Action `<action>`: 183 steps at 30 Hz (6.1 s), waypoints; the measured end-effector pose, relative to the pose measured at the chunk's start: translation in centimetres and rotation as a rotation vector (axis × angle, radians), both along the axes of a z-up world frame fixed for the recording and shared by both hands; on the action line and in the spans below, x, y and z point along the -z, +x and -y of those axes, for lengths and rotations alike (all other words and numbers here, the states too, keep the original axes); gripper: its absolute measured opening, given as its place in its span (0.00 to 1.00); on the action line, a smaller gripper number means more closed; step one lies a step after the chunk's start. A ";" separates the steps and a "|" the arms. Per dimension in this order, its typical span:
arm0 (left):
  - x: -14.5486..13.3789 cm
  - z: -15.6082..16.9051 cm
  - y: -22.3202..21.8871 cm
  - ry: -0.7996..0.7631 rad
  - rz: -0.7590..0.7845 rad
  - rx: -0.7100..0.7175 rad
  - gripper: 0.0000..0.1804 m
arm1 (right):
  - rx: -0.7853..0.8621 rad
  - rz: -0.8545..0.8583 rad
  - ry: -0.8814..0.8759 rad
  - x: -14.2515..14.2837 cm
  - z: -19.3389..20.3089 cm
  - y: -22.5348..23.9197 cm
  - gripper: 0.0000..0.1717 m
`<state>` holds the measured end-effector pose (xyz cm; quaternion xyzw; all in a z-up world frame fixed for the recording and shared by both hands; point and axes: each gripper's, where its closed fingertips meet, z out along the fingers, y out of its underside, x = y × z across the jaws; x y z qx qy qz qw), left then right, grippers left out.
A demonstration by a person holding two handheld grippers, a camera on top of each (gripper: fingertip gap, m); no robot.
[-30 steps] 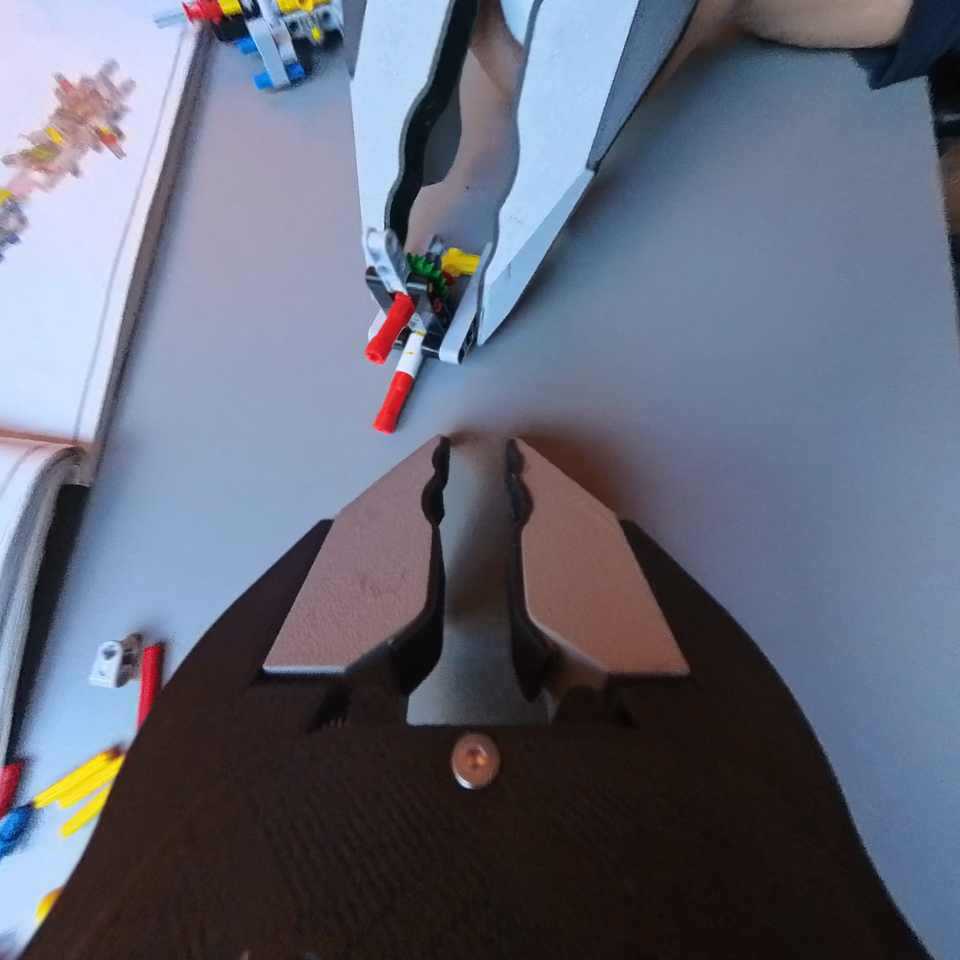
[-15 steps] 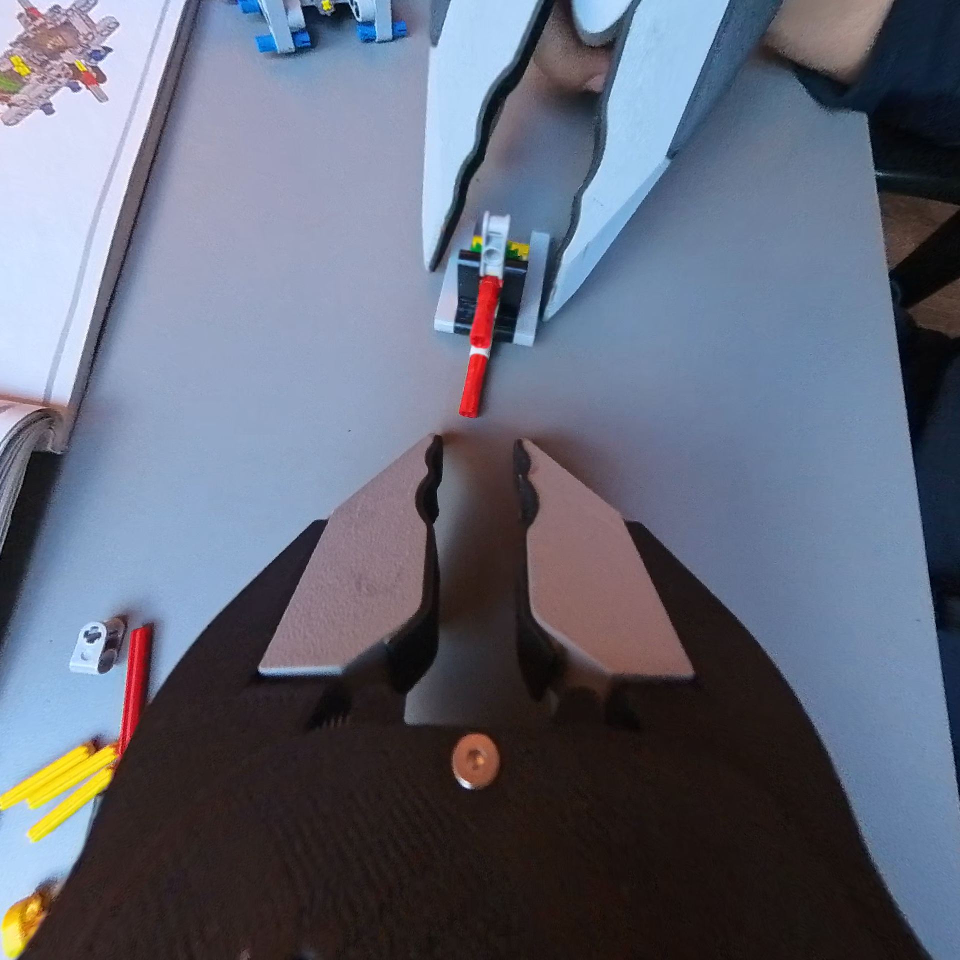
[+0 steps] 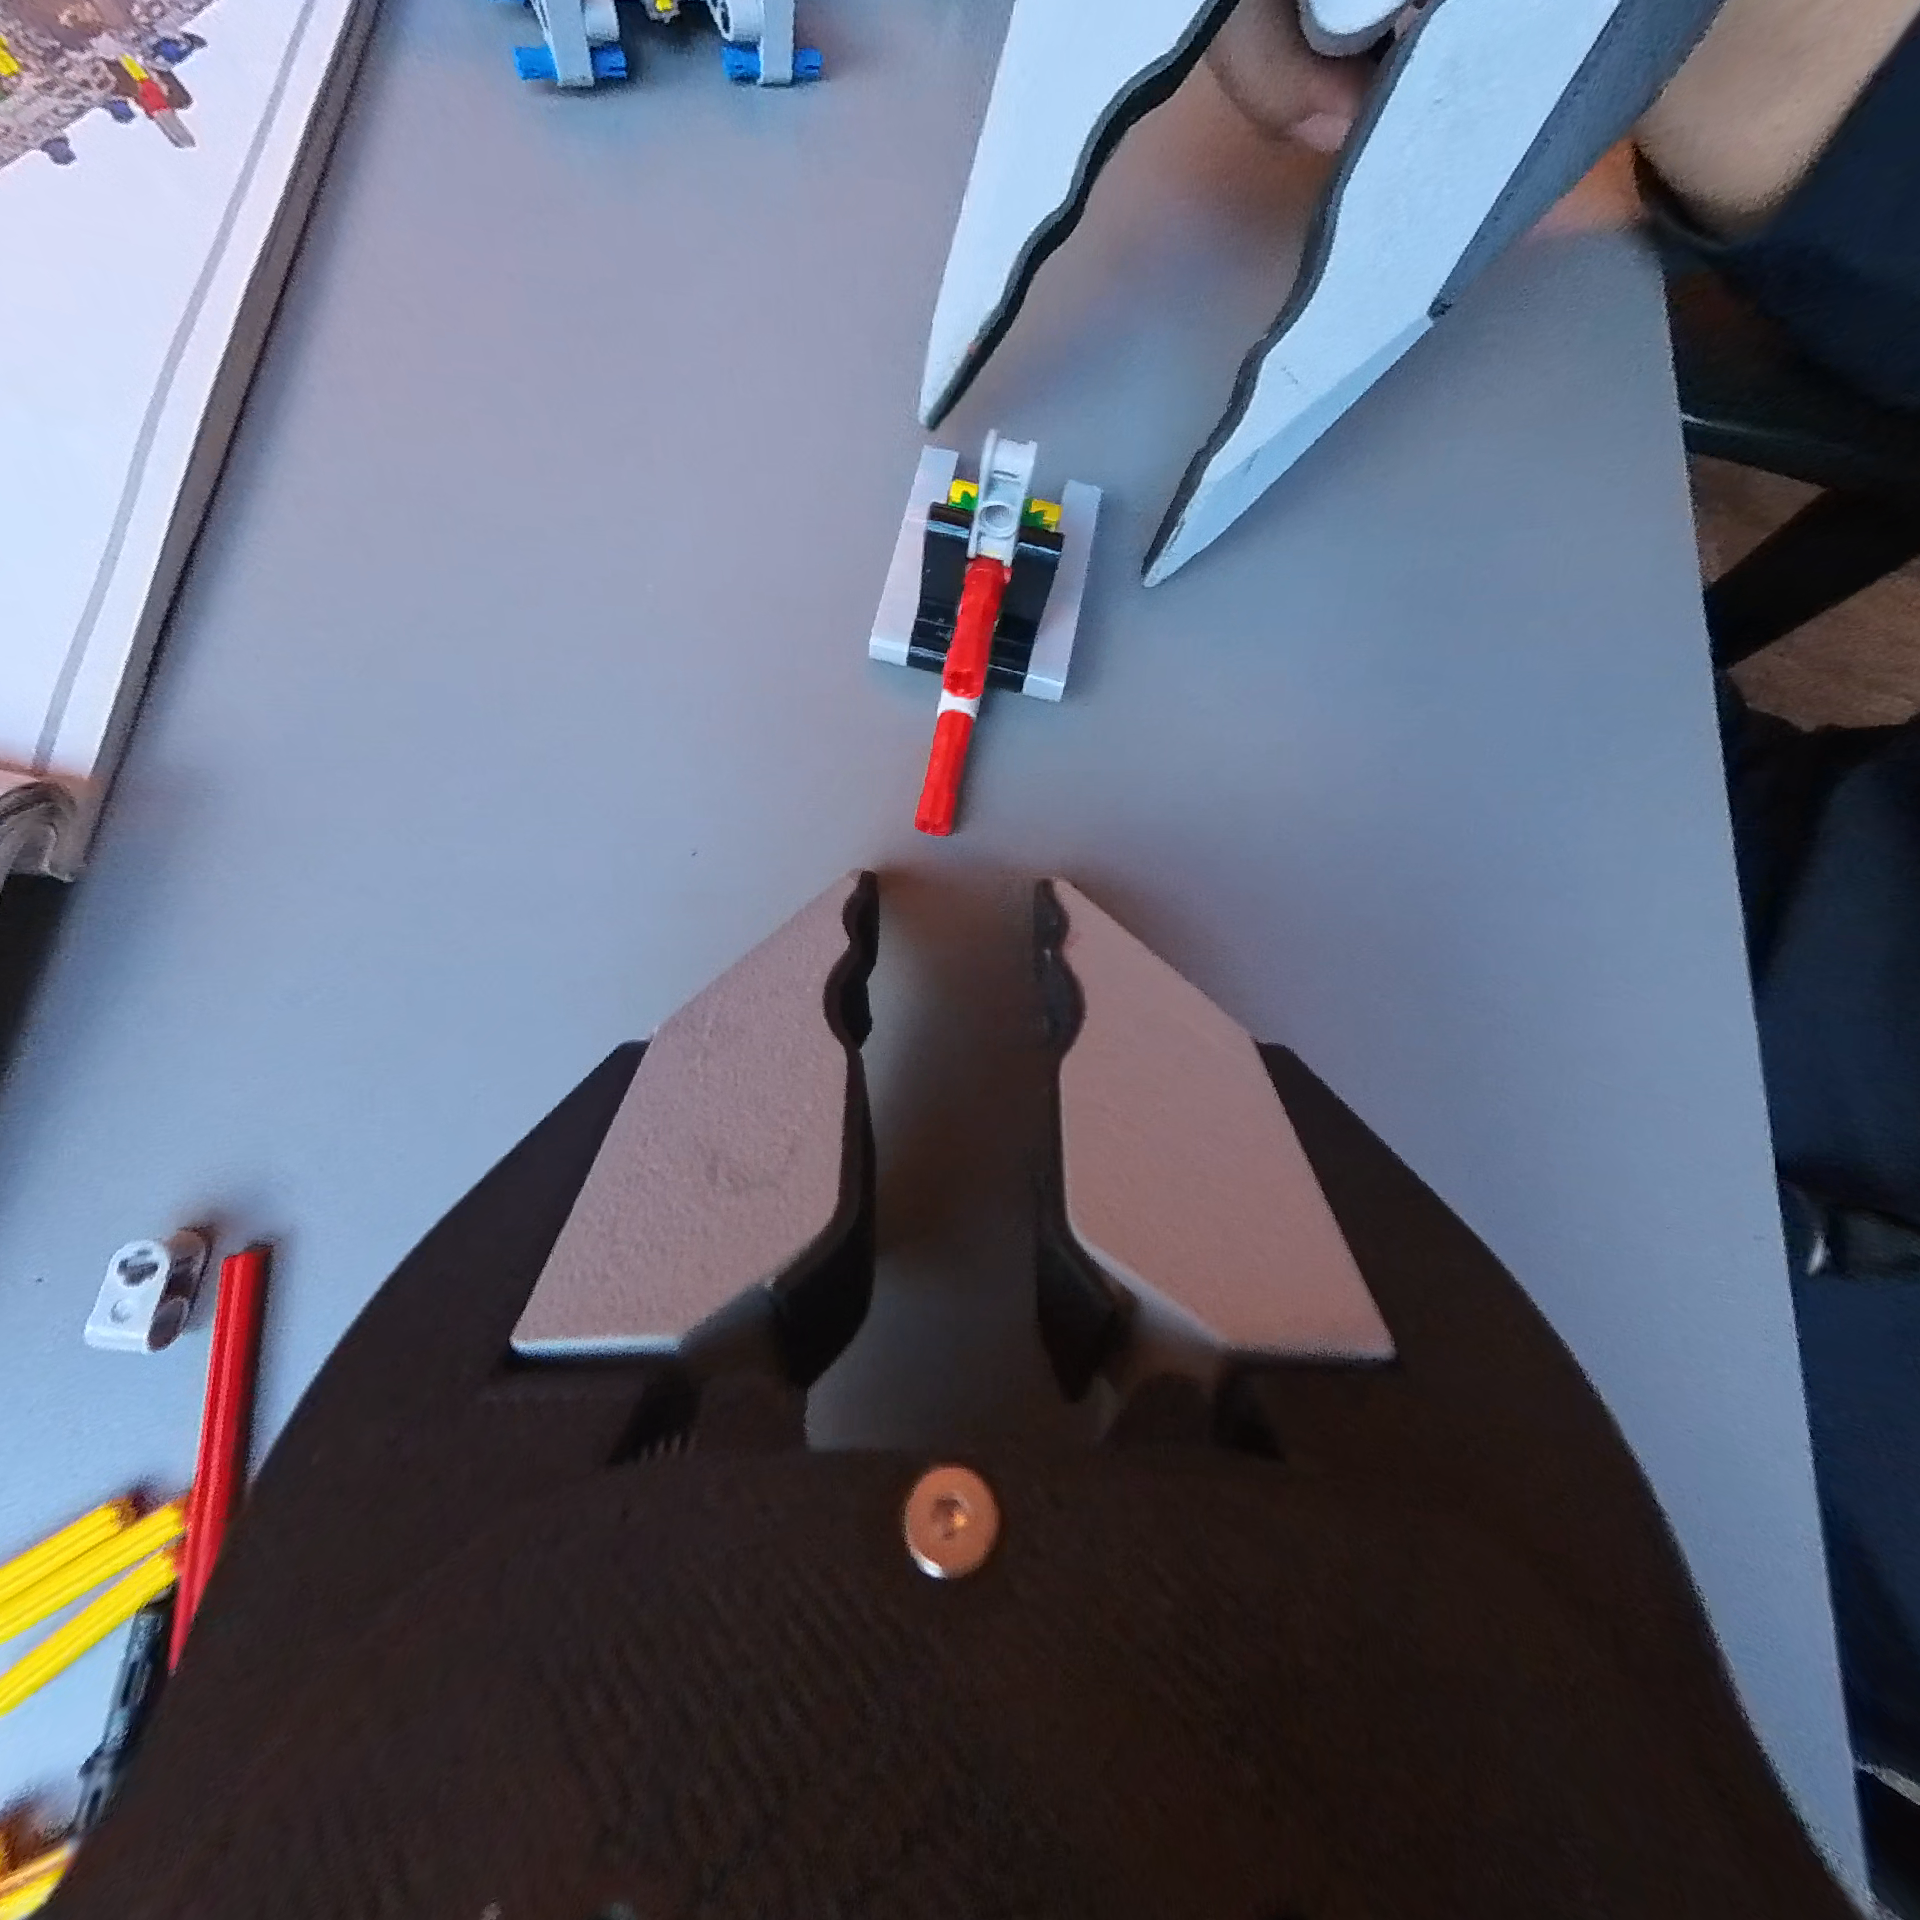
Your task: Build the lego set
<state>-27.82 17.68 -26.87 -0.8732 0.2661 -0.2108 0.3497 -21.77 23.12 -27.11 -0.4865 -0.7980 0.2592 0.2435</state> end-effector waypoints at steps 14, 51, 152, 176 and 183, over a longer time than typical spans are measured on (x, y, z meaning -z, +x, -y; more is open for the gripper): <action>0.0 0.1 0.8 0.014 -0.012 0.024 0.21 | 0.243 -0.048 0.057 -0.6 -6.0 -2.3 0.18; 0.1 0.0 1.2 0.028 -0.034 0.014 0.22 | 0.234 -0.130 0.054 0.1 -7.1 -2.1 0.04; 0.4 -1.1 1.4 0.022 -0.049 0.061 0.02 | 0.001 -0.059 -0.261 -0.5 -1.3 -2.0 0.00; -1.8 -2.3 0.7 0.607 -0.622 0.175 0.01 | 0.179 0.118 -0.870 -1.2 -0.5 -1.7 0.12; -3.4 -2.4 0.5 0.725 -0.714 0.163 0.01 | 0.157 0.129 -0.978 -1.9 -0.4 -1.4 0.19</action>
